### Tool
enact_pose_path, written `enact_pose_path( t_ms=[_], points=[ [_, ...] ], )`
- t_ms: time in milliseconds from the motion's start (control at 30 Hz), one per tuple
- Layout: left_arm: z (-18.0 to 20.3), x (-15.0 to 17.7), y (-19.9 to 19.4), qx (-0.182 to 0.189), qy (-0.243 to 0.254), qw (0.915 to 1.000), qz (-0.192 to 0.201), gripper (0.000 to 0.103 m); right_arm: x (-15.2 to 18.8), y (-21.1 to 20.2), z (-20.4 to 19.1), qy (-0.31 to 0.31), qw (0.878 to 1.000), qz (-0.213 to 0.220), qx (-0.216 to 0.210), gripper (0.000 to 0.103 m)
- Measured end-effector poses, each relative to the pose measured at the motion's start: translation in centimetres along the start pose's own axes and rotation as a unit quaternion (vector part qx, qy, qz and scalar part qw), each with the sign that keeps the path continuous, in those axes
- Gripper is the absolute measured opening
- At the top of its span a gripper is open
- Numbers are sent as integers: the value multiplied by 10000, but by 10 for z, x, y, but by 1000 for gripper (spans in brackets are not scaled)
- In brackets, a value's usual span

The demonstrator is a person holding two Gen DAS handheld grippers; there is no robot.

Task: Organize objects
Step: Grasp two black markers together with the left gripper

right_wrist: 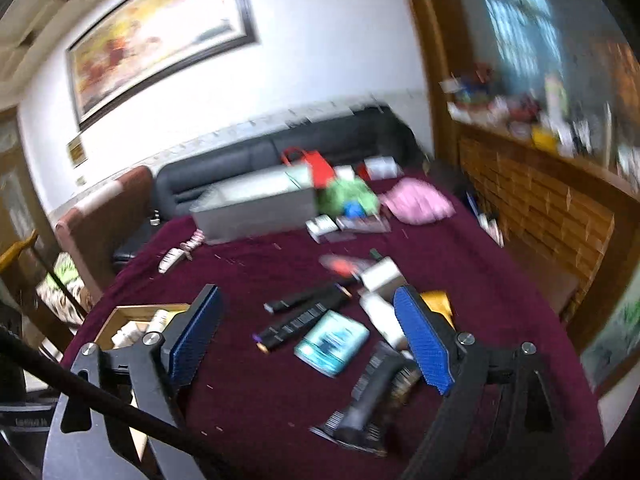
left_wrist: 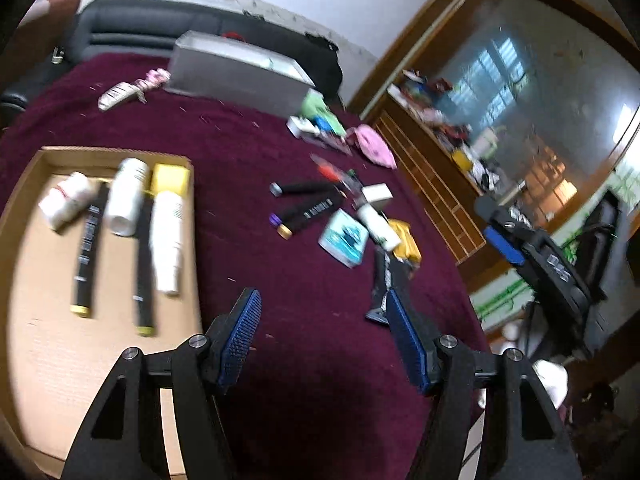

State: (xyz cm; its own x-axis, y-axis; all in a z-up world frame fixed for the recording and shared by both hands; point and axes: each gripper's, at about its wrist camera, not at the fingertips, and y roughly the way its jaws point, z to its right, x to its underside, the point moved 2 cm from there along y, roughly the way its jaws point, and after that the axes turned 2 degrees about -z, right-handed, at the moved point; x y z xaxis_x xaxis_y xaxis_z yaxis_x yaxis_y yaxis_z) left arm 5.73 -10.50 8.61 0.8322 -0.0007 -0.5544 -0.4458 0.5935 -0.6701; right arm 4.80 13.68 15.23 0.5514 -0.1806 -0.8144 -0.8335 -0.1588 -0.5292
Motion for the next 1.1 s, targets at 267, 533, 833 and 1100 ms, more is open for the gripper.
enact_pose_path(
  t_ms=[267,533,833,1100],
  points=[
    [42,-1,46,-526,1004,9933,-247,58,21,44,83,967,9946,-330,198,87],
    [64,-32,111,-1214,2281,9650,-454,27,29,61,124,1391,9900,-184,146,87],
    [27,-84,170,-1483,2050,9637,-858,17,33,64,145,1828,9825,-336,-147,87],
    [27,-90,199,-1495,2354,9547,-1041,17,36,69,147,1883,9809,-451,-203,87]
  ],
)
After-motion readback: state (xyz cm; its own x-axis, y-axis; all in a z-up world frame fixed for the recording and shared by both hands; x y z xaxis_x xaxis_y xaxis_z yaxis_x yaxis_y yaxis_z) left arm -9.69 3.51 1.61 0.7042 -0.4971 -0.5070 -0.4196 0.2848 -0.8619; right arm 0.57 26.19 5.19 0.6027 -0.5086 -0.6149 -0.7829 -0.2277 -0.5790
